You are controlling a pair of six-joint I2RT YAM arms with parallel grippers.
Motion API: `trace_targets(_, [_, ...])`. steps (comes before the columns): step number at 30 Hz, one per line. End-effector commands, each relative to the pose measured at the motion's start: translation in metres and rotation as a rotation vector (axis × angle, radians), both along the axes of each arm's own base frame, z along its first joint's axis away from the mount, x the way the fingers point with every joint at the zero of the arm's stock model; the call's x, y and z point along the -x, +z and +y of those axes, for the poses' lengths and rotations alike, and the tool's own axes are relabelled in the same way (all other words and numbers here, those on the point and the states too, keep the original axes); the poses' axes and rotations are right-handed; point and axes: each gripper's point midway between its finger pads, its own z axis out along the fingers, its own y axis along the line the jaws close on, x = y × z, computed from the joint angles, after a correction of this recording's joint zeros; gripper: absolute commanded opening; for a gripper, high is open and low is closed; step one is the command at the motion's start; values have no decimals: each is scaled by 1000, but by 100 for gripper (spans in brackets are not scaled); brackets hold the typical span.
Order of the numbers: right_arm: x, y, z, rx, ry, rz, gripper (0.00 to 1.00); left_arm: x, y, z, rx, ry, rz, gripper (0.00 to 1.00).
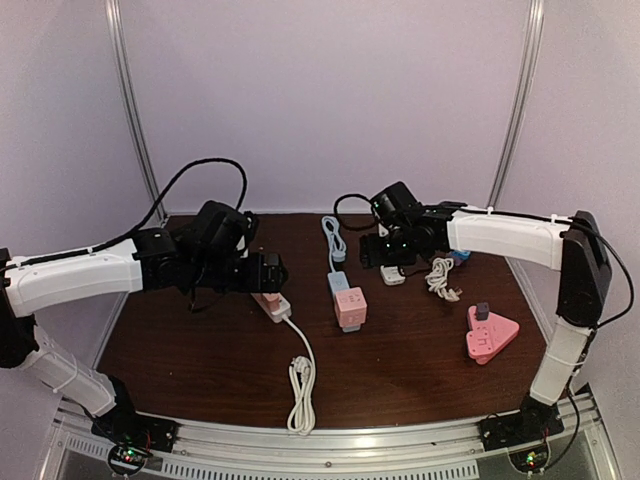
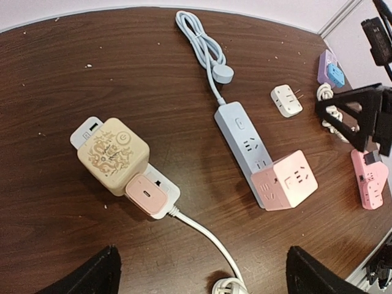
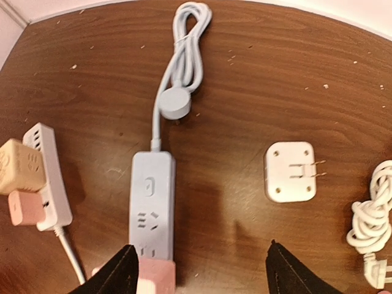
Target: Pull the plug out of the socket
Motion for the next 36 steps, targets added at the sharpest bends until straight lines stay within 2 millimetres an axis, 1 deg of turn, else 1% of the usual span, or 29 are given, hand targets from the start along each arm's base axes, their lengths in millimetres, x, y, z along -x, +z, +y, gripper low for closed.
trace_targets(1, [37, 3, 31, -110, 61, 45, 75, -9, 6, 4, 15, 30, -35, 95])
trace_targets(3, [50, 2, 43, -108, 78, 48, 76, -10, 7, 8, 18, 42, -36, 96])
trace_targets(5, [61, -4, 51, -88, 88, 58, 77, -12, 7, 13, 23, 53, -36, 97])
trace_targets(9, [80, -18, 63, -55, 106, 80, 80, -13, 6, 22, 30, 67, -34, 97])
trace_targets(11, [86, -25, 65, -34, 107, 90, 83, -12, 6, 25, 32, 72, -34, 98])
trace_targets(16, [90, -38, 67, 18, 102, 91, 86, -12, 3, 27, 44, 77, -27, 98])
trace_targets(22, [89, -54, 63, 102, 79, 95, 85, -16, 4, 22, 60, 74, -24, 98])
trace_targets(26, [90, -62, 63, 113, 82, 102, 83, -17, 2, 19, 71, 73, -15, 98])
trace_targets(29, [90, -62, 60, 135, 68, 93, 82, -17, -1, 15, 83, 68, -2, 97])
trace_targets(36, [92, -37, 56, 120, 66, 46, 83, -17, -6, 11, 94, 70, 14, 97])
